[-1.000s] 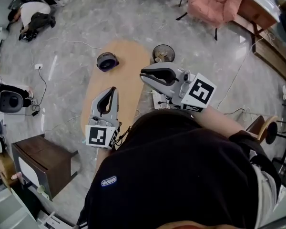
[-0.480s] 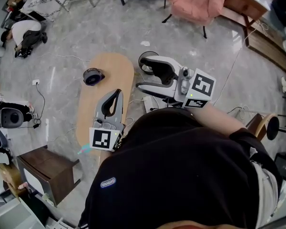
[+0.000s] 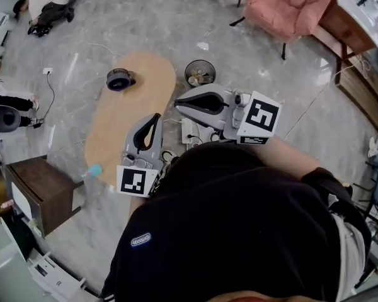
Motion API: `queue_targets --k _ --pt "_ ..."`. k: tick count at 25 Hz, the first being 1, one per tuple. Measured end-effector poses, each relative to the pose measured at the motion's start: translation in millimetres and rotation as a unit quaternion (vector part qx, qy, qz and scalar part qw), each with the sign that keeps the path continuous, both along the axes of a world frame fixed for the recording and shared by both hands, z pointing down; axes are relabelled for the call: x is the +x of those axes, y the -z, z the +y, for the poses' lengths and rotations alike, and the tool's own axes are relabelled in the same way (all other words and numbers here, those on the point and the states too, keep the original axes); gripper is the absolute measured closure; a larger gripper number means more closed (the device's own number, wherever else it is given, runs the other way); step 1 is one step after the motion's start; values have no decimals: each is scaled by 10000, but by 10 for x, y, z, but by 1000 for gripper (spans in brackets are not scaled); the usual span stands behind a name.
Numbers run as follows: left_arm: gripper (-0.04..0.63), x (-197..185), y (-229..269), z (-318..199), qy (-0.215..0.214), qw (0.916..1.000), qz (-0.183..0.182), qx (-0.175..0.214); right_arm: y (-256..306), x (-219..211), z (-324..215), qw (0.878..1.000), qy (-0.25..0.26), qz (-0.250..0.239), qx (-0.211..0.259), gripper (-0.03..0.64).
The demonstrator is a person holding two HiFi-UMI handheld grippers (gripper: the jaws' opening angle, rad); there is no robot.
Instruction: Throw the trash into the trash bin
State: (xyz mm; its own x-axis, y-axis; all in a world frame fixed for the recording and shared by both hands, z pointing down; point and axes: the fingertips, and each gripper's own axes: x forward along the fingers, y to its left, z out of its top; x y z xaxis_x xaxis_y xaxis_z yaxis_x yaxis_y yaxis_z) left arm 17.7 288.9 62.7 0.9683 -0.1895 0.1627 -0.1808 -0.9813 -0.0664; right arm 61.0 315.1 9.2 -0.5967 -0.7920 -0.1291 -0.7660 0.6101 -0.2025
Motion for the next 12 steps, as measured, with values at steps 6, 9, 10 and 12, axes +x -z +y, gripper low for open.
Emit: queue_targets --k 6,9,10,12 --pt "594 -250 -22 -38 623 9980 -75 6 -129 -70 -227 9958 -236 859 -214 589" --pt "594 -434 5 -222 774 9970 -49 5 -68 -284 -430 9948 -177 998 -107 589" --pt "594 -516 17 -300 790 9969 -33 -5 -48 -385 -511 9951 -149 981 -29 589" --pt "594 -664 61 -430 767 9971 -13 15 -34 -547 -644 9948 -161 1007 -19 589"
